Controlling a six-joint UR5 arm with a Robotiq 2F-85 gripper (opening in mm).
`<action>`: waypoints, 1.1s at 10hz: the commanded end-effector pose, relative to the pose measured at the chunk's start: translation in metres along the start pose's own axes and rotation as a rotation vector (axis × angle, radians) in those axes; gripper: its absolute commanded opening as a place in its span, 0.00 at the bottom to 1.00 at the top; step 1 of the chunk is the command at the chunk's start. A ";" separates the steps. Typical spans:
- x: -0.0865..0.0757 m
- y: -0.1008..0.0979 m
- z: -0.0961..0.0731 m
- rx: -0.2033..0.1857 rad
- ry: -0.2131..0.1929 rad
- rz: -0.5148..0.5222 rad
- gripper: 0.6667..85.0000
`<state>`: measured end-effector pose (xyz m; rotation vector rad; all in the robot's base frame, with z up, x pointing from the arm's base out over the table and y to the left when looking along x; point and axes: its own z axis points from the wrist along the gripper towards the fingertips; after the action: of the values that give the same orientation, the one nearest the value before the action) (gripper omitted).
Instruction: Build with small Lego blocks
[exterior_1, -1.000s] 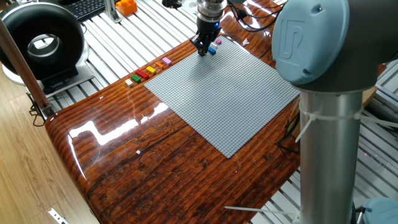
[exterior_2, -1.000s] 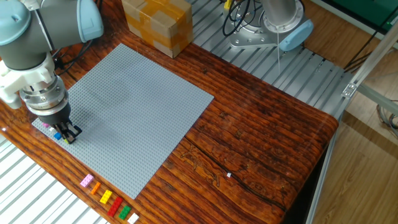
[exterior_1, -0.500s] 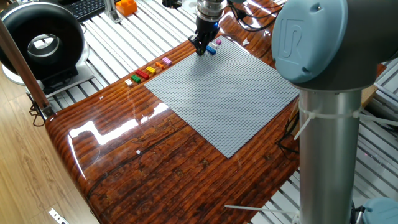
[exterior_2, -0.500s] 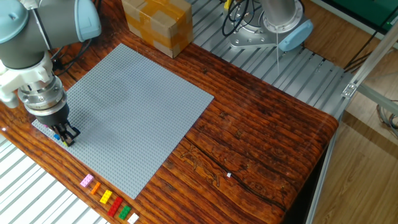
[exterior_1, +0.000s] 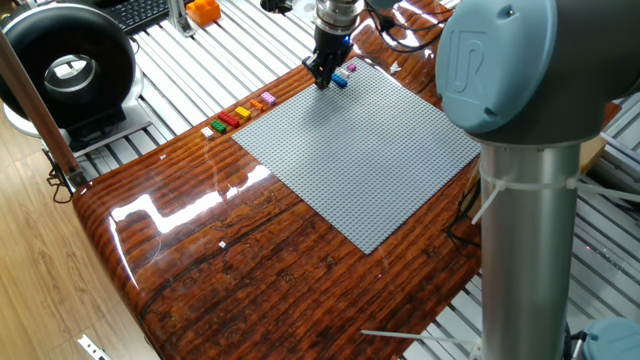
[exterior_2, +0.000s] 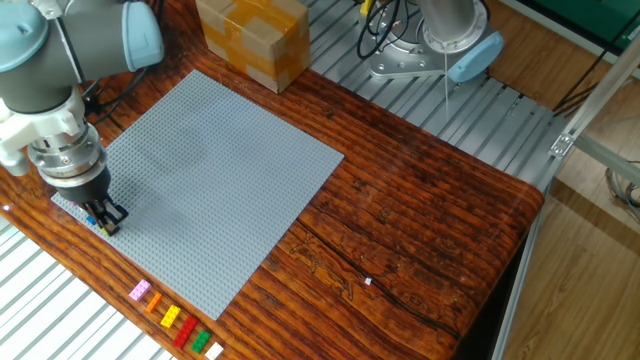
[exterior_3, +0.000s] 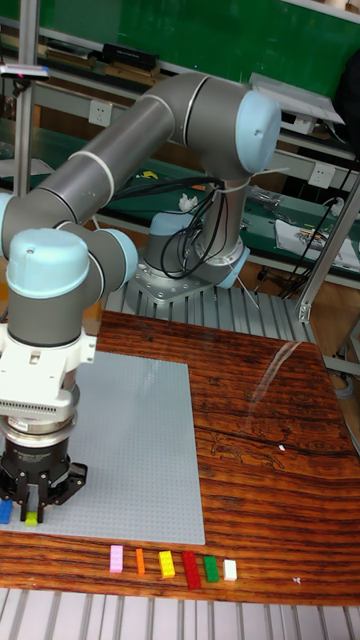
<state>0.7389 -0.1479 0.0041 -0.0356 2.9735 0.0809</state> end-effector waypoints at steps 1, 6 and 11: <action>-0.004 -0.006 -0.004 -0.031 0.002 0.001 0.00; -0.011 -0.005 0.005 -0.037 -0.015 0.002 0.00; -0.013 -0.006 -0.002 -0.064 -0.013 0.002 0.00</action>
<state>0.7500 -0.1518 0.0021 -0.0442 2.9605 0.1415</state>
